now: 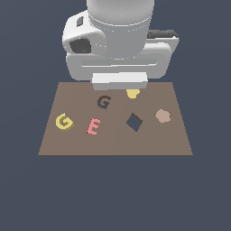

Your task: Insert a designated object into the corresponding slot on a board.

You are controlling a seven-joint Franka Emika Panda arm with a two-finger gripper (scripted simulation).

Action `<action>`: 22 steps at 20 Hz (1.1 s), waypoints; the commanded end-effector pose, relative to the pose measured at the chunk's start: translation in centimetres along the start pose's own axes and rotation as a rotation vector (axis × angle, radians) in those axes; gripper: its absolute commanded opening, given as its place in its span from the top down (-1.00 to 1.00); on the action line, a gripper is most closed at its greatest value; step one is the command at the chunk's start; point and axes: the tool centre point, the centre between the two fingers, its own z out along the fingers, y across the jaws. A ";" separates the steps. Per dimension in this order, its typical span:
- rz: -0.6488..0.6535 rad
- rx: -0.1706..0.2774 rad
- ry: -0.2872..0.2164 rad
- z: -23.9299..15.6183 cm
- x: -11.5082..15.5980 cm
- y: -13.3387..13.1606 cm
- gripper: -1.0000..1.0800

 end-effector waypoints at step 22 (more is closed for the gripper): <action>-0.206 -0.001 0.005 3.2 -0.5 5.3 -0.92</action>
